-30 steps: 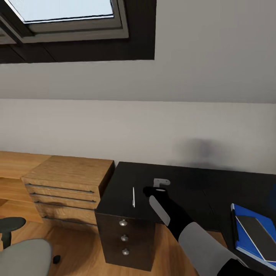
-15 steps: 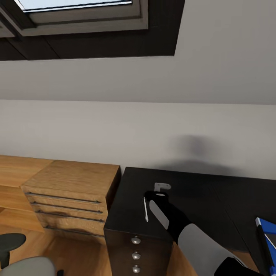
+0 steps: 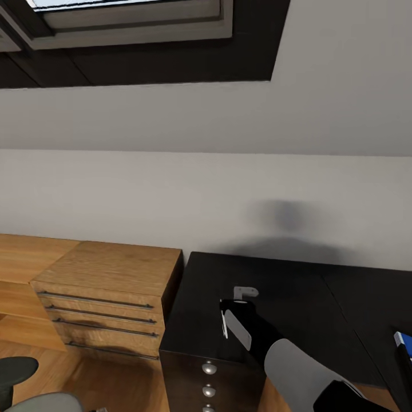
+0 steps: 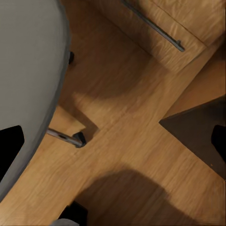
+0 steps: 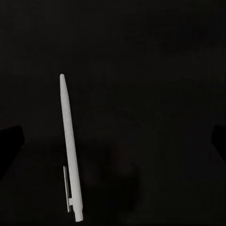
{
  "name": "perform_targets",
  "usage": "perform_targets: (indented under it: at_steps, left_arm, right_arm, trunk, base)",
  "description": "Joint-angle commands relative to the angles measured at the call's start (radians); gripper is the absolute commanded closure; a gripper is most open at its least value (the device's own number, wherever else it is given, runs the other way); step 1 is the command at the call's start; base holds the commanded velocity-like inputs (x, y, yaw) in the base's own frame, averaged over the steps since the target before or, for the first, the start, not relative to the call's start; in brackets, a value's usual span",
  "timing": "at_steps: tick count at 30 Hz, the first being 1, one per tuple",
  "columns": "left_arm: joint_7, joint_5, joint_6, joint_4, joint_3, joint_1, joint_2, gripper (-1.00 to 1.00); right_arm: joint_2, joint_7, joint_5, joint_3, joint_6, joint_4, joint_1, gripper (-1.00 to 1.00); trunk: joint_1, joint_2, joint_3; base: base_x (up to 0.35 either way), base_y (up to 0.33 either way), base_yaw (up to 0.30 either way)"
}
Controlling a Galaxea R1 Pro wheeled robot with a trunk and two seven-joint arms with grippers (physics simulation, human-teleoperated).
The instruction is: In the bedroom, organize the workspace by keeping the computer under the desk, ensuring the monitor is on the desk, placing the keyboard on the desk next to the monitor, placing the mouse on the desk next to the keyboard, moving the folder from the swivel chair onto the desk next to the mouse, stacking the notebook on top of the folder with the pen on top of the notebook, and positioning the swivel chair next to the desk.
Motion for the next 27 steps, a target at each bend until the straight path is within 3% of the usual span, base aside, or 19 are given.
perform_targets:
  at_steps: [1,9,12,14,17,19,21,24,27]
  left_arm:
    - [0.008,0.008,0.000,-0.007,-0.006,0.000,0.001,-1.00]
    - [0.011,0.005,0.008,-0.072,-0.011,0.000,0.001,-1.00]
    - [0.012,0.004,0.033,-0.152,-0.011,0.000,0.002,-1.00]
    - [0.014,0.004,0.094,-0.225,-0.010,0.000,0.003,-1.00]
    - [0.051,0.005,0.260,-0.387,-0.002,0.000,0.005,-1.00]
    - [0.115,0.008,0.306,-0.466,0.018,0.000,0.005,-1.00]
    - [0.182,0.023,0.344,-0.554,0.062,0.001,0.005,-1.00]
    - [0.212,0.052,0.406,-0.625,0.115,0.001,0.005,-1.00]
    - [0.227,0.076,0.515,-0.716,0.179,0.000,0.002,-1.00]
  right_arm:
    - [0.000,-0.006,-0.003,0.004,0.005,-0.001,-0.001,-1.00]
    - [0.000,-0.003,-0.006,0.007,0.006,-0.005,-0.001,-1.00]
    - [0.000,-0.003,-0.006,0.007,0.006,-0.005,-0.001,-1.00]
    - [0.000,-0.003,-0.006,0.007,0.006,-0.005,-0.001,-1.00]
    - [0.000,-0.003,-0.006,0.007,0.006,-0.005,-0.001,-1.00]
    - [0.000,-0.003,-0.006,0.007,0.006,-0.005,-0.001,-1.00]
    - [0.000,-0.003,-0.006,0.007,0.006,-0.005,-0.001,-1.00]
    - [0.000,-0.003,-0.006,0.007,0.006,-0.005,-0.001,-1.00]
    - [0.000,-0.003,-0.006,0.007,0.006,-0.005,-0.001,-1.00]
  trunk:
    - [0.004,-0.008,-0.005]
    - [0.035,-0.064,-0.030]
    - [0.046,-0.085,-0.039]
    - [0.054,-0.099,-0.045]
    - [0.065,-0.120,-0.055]
    - [0.073,-0.134,-0.061]
    - [0.081,-0.148,-0.067]
    - [0.092,-0.169,-0.077]
    - [0.104,-0.190,-0.086]
  base:
    - [0.000,0.000,0.000]
    - [0.000,0.000,0.000]
    - [0.000,0.000,0.000]
    - [0.000,0.000,0.000]
    - [0.000,0.000,0.000]
    - [0.000,0.000,0.000]
    - [0.000,0.000,0.000]
    - [0.000,0.000,0.000]
    - [0.000,0.000,0.000]
